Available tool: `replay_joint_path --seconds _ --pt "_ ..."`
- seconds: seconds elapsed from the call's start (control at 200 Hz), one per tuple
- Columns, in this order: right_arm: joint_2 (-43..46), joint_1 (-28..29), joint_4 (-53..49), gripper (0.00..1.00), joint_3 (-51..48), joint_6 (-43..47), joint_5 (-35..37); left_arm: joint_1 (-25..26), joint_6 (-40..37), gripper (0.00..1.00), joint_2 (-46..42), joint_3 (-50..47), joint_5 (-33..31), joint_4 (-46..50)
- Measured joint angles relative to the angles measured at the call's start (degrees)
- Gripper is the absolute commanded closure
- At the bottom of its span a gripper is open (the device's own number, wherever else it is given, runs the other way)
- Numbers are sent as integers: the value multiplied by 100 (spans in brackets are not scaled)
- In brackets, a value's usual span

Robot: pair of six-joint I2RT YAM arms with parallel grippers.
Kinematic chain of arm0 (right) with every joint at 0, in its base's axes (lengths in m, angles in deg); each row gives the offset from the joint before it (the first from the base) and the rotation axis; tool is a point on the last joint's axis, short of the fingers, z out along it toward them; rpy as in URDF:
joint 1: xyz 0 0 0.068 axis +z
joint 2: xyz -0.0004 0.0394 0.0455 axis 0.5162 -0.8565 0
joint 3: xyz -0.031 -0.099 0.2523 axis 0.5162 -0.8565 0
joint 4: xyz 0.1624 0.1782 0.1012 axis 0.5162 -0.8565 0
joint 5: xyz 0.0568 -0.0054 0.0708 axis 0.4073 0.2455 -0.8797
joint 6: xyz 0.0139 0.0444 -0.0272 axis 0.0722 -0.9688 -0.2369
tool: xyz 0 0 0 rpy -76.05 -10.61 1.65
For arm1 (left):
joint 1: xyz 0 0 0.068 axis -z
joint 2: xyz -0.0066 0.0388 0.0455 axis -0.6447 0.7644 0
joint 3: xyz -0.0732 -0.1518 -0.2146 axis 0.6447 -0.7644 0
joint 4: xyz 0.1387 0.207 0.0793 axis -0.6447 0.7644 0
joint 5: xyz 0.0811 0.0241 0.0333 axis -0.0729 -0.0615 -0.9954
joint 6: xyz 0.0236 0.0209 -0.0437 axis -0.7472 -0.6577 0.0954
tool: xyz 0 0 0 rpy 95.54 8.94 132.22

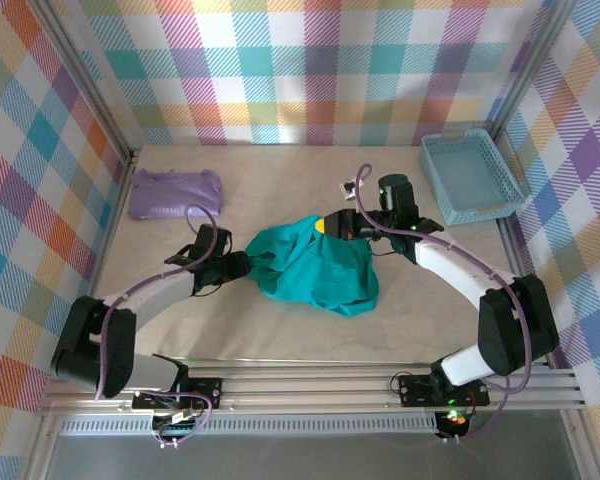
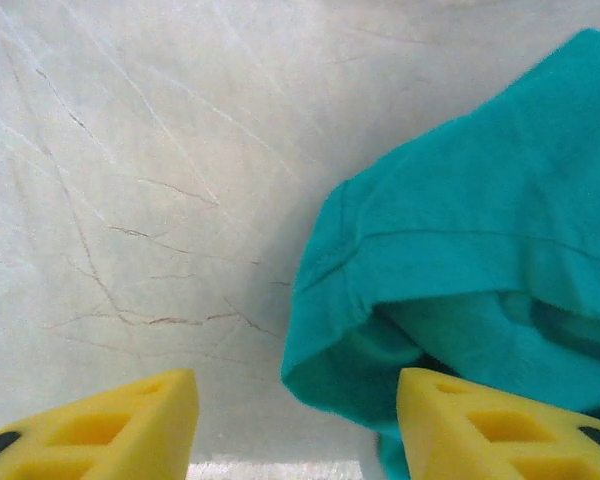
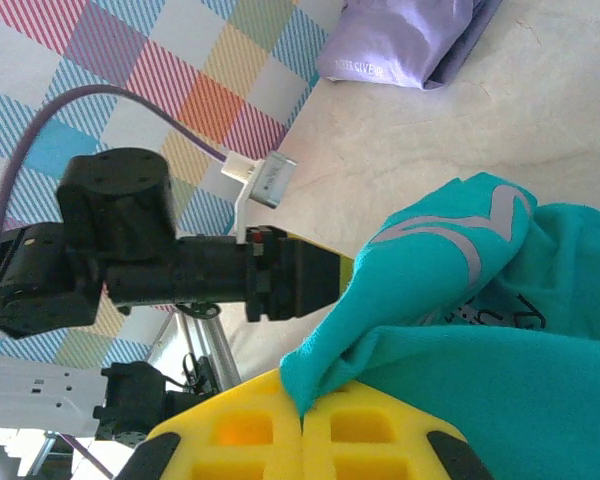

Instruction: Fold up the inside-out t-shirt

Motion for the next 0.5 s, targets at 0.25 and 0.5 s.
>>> replay_joint_path --seconds 0.25,0.5 --pt "-2 -107 -267 100 11 153 295 -68 48 99 684 92 472 -549" --pt "476 -192 -1832 69 157 852 2815 63 11 100 -767 129 1368 -1211"
